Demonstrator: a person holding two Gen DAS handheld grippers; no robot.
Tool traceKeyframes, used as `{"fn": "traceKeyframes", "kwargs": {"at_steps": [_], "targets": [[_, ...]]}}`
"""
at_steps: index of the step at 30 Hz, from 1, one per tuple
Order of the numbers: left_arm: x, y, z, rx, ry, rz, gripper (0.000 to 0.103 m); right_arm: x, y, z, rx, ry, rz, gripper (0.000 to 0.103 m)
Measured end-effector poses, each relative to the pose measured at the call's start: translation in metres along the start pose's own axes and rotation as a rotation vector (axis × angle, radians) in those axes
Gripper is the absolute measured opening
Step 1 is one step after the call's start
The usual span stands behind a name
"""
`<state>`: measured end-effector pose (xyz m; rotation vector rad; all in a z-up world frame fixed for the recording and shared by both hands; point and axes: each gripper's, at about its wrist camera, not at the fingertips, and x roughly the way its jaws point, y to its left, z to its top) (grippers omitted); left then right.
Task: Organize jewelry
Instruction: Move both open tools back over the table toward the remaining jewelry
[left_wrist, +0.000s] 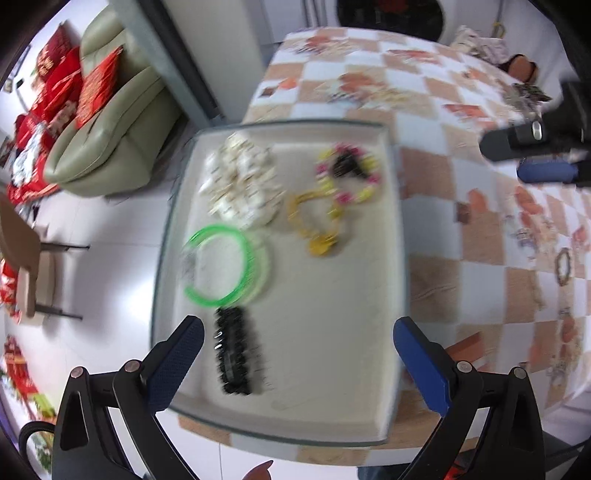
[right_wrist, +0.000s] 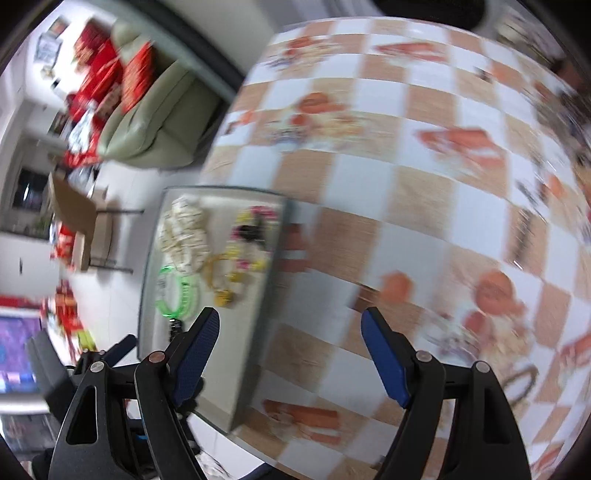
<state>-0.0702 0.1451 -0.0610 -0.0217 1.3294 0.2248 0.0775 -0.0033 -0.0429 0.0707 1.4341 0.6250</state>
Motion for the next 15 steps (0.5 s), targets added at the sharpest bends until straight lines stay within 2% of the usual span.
{"fn": "traceKeyframes", "kwargs": {"at_steps": [1, 3, 8, 9, 11, 15], "targets": [[-0.002, -0.005, 0.003, 0.014, -0.007, -0.011, 0.103, -0.004, -0.012, -0.004, 0.028, -0.006, -0.003, 0.083], [-0.007, -0.018, 0.011, 0.047, -0.023, -0.023, 0.103, -0.013, -0.037, -0.013, 0.088, -0.021, -0.017, 0.093], [-0.013, -0.061, 0.030, 0.124, -0.043, -0.058, 0.103, -0.037, -0.095, -0.038, 0.222, -0.077, -0.046, 0.094], [-0.012, -0.071, 0.034, 0.143, -0.039, -0.066, 0.103, -0.043, -0.108, -0.045, 0.249, -0.086, -0.058, 0.102], [-0.014, -0.089, 0.036, 0.179, -0.037, -0.074, 0.103, -0.050, -0.127, -0.055, 0.289, -0.116, -0.085, 0.103], [-0.013, -0.121, 0.045, 0.236, -0.041, -0.089, 0.103, -0.063, -0.167, -0.080, 0.378, -0.120, -0.119, 0.103]]}}
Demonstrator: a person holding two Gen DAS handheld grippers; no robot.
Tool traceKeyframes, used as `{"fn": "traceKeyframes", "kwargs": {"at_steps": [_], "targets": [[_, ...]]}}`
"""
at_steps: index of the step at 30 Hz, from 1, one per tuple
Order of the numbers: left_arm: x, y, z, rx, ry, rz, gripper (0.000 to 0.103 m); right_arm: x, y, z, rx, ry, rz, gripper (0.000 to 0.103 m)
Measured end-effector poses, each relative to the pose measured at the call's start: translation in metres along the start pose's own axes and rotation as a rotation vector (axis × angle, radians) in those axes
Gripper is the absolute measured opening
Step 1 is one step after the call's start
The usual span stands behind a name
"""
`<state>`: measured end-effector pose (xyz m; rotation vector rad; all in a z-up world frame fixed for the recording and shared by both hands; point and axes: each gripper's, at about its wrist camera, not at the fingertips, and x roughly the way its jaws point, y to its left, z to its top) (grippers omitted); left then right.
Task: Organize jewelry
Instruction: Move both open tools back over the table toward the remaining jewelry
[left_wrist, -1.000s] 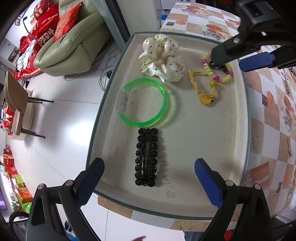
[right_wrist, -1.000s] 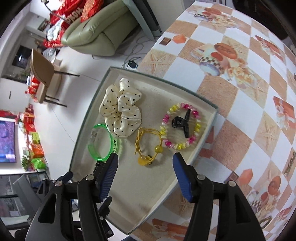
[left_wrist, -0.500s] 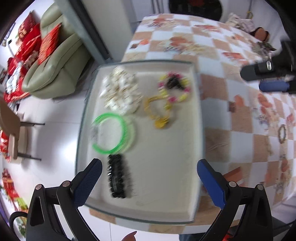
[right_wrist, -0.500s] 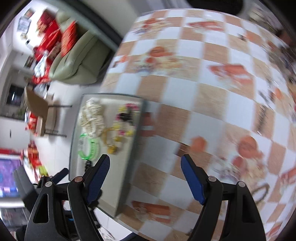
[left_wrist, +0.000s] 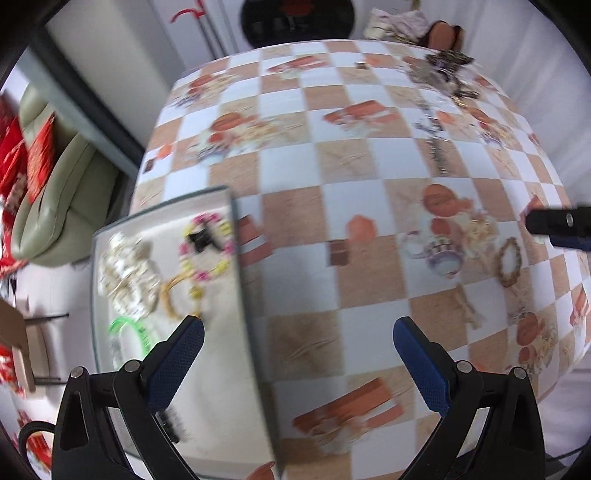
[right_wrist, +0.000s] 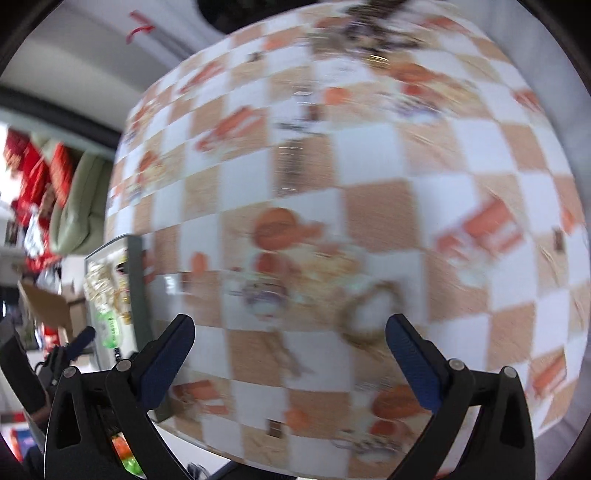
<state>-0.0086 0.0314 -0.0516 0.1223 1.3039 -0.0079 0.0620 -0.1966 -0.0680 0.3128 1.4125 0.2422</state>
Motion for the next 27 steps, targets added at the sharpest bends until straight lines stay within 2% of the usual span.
{"fn": "traceKeyframes", "kwargs": {"at_steps": [7, 12, 17, 27], "targets": [[0.018, -0.032, 0.025, 0.029, 0.034, -0.051, 0.103, -0.002, -0.069, -0.022, 0.114, 0.036, -0.090, 0.103], [0.030, -0.047, 0.041, 0.052, 0.057, -0.086, 0.103, 0.004, -0.093, -0.036, 0.150, 0.059, -0.106, 0.103], [0.041, -0.062, 0.059, 0.091, 0.064, -0.105, 0.103, 0.012, -0.098, -0.043, 0.153, 0.076, -0.111, 0.103], [0.075, -0.089, 0.105, 0.134, 0.082, -0.161, 0.103, 0.029, -0.072, -0.036, 0.074, 0.079, -0.130, 0.103]]}}
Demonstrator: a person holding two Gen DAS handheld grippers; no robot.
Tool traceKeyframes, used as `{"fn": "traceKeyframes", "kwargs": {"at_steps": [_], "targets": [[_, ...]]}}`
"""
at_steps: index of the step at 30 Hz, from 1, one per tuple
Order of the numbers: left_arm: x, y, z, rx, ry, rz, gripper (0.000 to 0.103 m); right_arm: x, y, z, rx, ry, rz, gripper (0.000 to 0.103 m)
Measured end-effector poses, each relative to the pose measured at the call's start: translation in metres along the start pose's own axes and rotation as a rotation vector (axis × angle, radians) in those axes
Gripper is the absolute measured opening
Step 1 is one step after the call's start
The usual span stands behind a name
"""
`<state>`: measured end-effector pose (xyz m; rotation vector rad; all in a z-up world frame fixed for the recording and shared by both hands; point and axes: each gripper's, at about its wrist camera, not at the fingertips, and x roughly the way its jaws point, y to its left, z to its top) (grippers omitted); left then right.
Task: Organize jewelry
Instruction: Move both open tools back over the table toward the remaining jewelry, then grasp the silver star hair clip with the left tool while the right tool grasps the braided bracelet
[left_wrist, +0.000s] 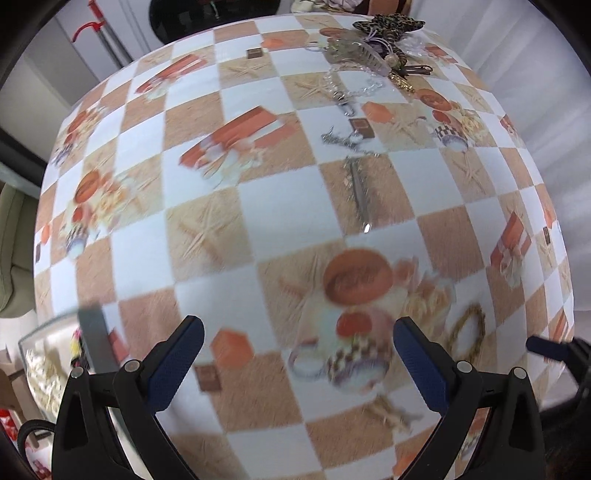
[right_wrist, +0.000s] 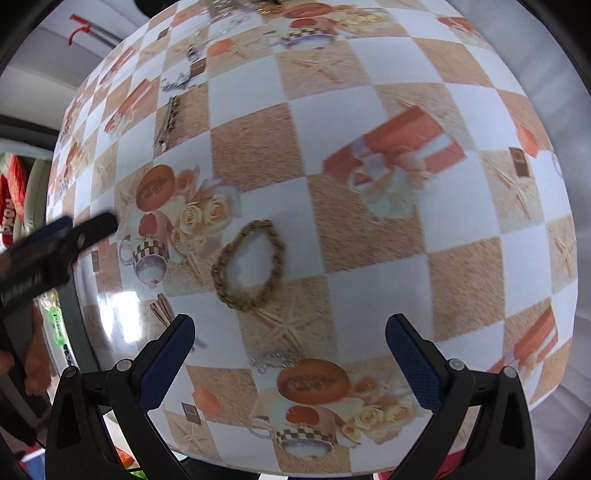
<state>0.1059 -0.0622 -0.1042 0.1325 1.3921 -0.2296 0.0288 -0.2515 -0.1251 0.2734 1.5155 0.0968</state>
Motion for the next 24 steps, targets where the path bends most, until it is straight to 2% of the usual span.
{"fn": "traceKeyframes", "kwargs": {"at_steps": [9, 17, 22, 24], "targets": [[0.028, -0.014, 0.038, 0.020, 0.003, -0.013, 0.103, 0.016, 0.017, 0.001, -0.039, -0.013, -0.059, 0.102], [0.047, -0.025, 0.057, 0.043, 0.017, -0.007, 0.103, 0.026, 0.025, 0.004, -0.050, -0.041, -0.117, 0.099], [0.052, -0.034, 0.070, 0.066, 0.007, 0.007, 0.102, 0.029, 0.038, 0.005, -0.088, -0.060, -0.178, 0.094], [0.051, -0.037, 0.075, 0.075, -0.002, 0.006, 0.098, 0.030, 0.040, 0.004, -0.100, -0.062, -0.192, 0.091]]}}
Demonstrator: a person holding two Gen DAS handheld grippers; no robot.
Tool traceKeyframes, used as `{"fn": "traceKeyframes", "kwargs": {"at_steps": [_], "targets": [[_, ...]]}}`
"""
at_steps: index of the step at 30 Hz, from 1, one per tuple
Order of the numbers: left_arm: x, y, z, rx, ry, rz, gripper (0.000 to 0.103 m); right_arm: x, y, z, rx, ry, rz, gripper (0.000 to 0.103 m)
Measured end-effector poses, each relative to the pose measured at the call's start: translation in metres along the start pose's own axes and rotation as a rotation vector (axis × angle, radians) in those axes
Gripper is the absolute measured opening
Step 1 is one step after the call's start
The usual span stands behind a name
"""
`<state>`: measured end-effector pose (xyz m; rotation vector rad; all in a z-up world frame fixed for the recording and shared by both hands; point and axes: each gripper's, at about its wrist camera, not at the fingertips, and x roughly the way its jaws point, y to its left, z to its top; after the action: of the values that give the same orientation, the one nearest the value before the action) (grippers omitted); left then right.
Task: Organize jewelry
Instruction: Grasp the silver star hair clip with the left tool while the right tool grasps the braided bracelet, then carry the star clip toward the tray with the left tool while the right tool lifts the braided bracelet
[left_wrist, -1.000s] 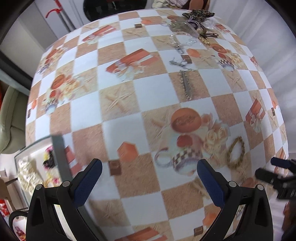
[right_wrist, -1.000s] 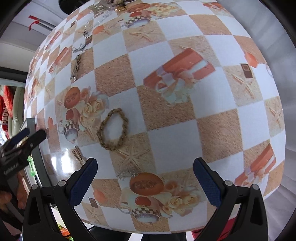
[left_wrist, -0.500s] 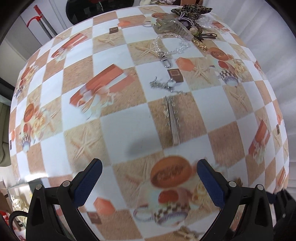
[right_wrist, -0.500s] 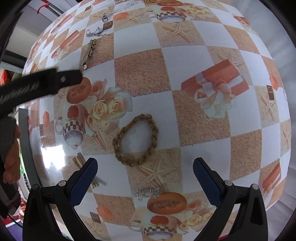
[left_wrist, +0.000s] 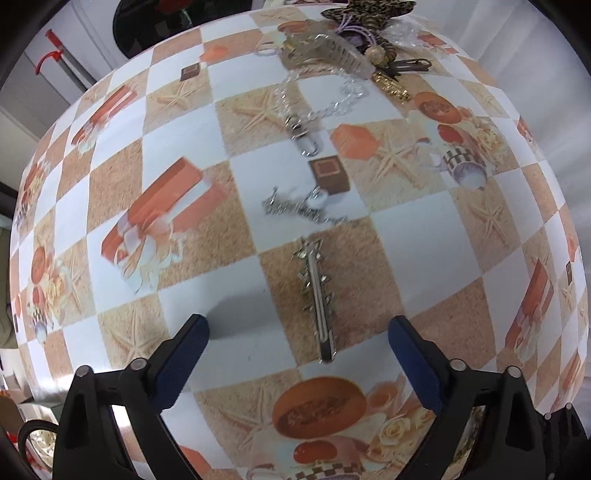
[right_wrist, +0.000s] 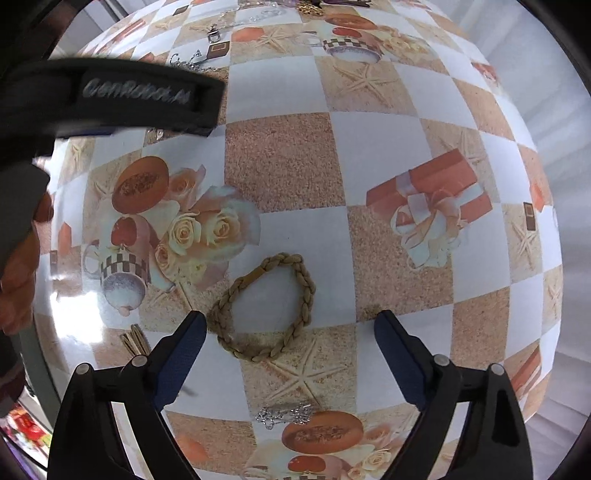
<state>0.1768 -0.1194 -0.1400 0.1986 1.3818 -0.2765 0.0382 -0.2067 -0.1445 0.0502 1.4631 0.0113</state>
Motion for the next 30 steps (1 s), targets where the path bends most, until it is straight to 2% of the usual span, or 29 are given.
{"fn": "traceKeyframes", "kwargs": {"at_steps": [2, 5, 7, 8, 9, 10, 12, 17, 20, 30], "targets": [[-0.001, -0.006, 0.004, 0.011, -0.007, -0.002, 0.093, 0.001, 0.008, 0.001, -0.015, -0.007, -0.018, 0.086], [-0.005, -0.014, 0.008, 0.038, -0.021, -0.006, 0.080, -0.003, 0.022, -0.001, -0.043, -0.023, -0.022, 0.070], [-0.007, -0.020, 0.010, 0.059, -0.023, -0.011, 0.065, -0.005, 0.026, 0.003, -0.060, -0.027, -0.021, 0.057], [-0.008, -0.027, 0.011, 0.071, -0.025, -0.013, 0.061, -0.006, 0.028, 0.004, -0.066, -0.029, -0.019, 0.046], [-0.009, -0.030, 0.012, 0.082, -0.027, -0.016, 0.050, -0.007, 0.029, 0.005, -0.069, -0.030, -0.017, 0.037], [-0.009, -0.032, 0.013, 0.089, -0.028, -0.017, 0.037, -0.008, 0.030, 0.005, -0.069, -0.030, -0.013, 0.032], [-0.011, -0.035, 0.015, 0.096, -0.025, -0.025, 0.021, -0.009, 0.026, 0.007, -0.060, -0.029, -0.002, 0.014], [-0.025, -0.027, -0.001, 0.085, -0.026, -0.062, 0.019, -0.010, 0.007, 0.023, 0.003, -0.014, 0.095, 0.012], [-0.035, -0.009, -0.020, 0.075, -0.034, -0.075, 0.016, -0.010, -0.016, 0.031, 0.057, -0.009, 0.172, 0.005], [-0.071, 0.023, -0.069, 0.013, -0.059, -0.093, 0.016, -0.032, -0.058, 0.033, 0.139, -0.006, 0.230, 0.003]]}}
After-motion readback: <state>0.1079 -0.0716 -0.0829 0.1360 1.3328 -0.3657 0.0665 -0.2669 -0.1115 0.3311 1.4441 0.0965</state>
